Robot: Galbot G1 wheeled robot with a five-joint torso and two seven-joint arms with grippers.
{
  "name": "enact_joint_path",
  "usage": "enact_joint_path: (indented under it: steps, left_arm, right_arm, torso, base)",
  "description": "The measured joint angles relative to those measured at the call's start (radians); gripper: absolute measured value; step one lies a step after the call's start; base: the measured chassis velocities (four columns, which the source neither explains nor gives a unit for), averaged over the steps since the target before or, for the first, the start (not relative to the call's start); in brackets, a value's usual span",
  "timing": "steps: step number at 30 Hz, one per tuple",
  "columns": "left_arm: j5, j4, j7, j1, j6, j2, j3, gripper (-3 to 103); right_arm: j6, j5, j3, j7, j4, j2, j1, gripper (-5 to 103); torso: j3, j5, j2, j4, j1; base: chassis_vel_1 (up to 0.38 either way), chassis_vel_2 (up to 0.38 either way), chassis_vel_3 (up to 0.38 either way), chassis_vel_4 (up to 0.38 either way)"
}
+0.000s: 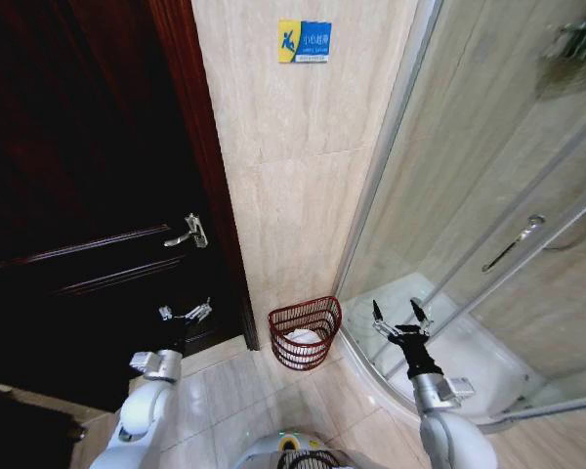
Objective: Discard the used towel into the hamper.
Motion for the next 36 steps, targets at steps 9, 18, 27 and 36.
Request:
enact_joint_path:
  steps: [9, 18, 27, 36]
  left_arm:
    - [0.017, -0.002, 0.001, -0.003, -0.004, -0.001, 0.007, 100]
    - [0.026, -0.009, 0.002, -0.006, -0.006, -0.009, 0.016, 100]
    - [0.026, -0.013, 0.003, -0.005, -0.008, -0.01, 0.02, 100]
    - [0.03, -0.025, 0.004, -0.005, -0.008, -0.014, 0.029, 100]
  right_arm:
    - [0.0, -0.001, 0.002, 0.0, 0.02, 0.001, -0.015, 100]
    - [0.002, 0.0, 0.004, -0.002, 0.026, -0.001, -0.022, 100]
    - [0.008, -0.001, 0.003, -0.005, 0.026, 0.004, -0.025, 100]
    - [0.014, -0.001, 0.004, -0.007, 0.025, 0.003, -0.033, 100]
  torso:
    - [0.0, 0.0, 0.0, 0.0, 0.0]
    - [0.0, 0.0002, 0.0, 0.0, 0.0]
    - [0.0, 0.0004, 0.0, 0.0, 0.0]
    - [0.0, 0.0002, 0.0, 0.0, 0.0]
  base:
    - [0.0, 0.0, 0.0, 0.0]
    - [0.108, -0.104, -0.096, 0.105]
    - [0.128, -0.135, -0.129, 0.128]
    - [0.094, -0.099, -0.091, 0.087]
